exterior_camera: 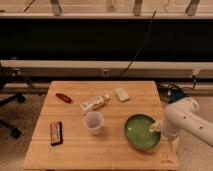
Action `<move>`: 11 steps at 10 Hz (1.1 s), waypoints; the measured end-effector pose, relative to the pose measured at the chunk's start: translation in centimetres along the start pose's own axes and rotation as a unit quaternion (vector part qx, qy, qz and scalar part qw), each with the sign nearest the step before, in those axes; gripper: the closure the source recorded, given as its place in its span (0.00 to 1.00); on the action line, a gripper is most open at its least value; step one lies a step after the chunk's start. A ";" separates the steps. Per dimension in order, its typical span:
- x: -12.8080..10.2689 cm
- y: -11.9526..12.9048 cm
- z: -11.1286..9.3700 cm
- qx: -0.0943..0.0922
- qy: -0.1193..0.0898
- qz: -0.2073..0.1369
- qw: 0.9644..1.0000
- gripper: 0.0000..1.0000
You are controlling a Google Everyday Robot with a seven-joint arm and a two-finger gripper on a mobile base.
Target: Pick up the ceramic bowl
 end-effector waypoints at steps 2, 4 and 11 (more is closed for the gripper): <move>0.0 0.5 1.5 0.009 -0.020 -0.002 1.000 0.20; 0.0 1.2 2.7 0.013 -0.032 0.002 0.999 0.20; -1.9 1.2 4.1 0.004 -0.037 -0.029 0.999 0.80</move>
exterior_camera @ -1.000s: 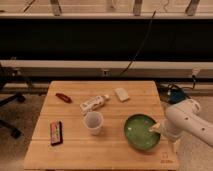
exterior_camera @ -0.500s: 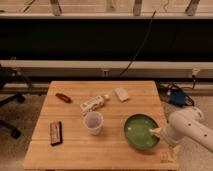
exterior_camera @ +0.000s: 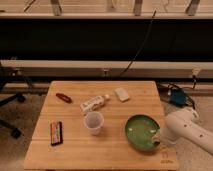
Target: Pick up the ceramic bowl
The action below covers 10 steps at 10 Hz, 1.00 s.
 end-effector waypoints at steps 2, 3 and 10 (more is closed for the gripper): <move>0.5 -0.1 0.1 0.004 0.001 0.007 1.000 0.97; 0.6 -0.5 0.1 0.004 0.003 0.006 1.000 1.00; 0.7 -1.2 -1.9 -0.013 0.003 -0.018 1.000 1.00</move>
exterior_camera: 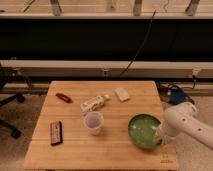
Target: Pick up the ceramic bowl
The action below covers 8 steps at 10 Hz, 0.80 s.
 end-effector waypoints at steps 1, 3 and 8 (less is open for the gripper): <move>0.0 -0.1 -0.6 -0.004 -0.001 -0.005 1.000 1.00; 0.1 -0.3 -0.9 -0.009 -0.002 -0.010 1.000 1.00; 0.5 -1.2 -3.0 -0.031 -0.006 -0.034 0.999 1.00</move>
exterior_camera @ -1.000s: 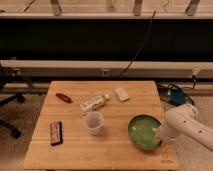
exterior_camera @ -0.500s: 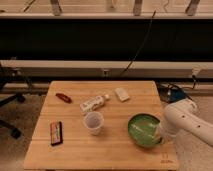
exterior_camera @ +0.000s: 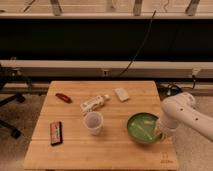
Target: Pick up the ceramic bowl
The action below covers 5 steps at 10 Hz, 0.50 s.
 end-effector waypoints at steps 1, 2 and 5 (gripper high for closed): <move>0.0 -0.2 -0.6 -0.004 -0.001 -0.005 1.000 1.00; 0.1 -0.5 -1.5 -0.010 -0.002 -0.011 1.000 1.00; 0.2 -1.0 -2.6 -0.023 -0.004 -0.021 1.000 1.00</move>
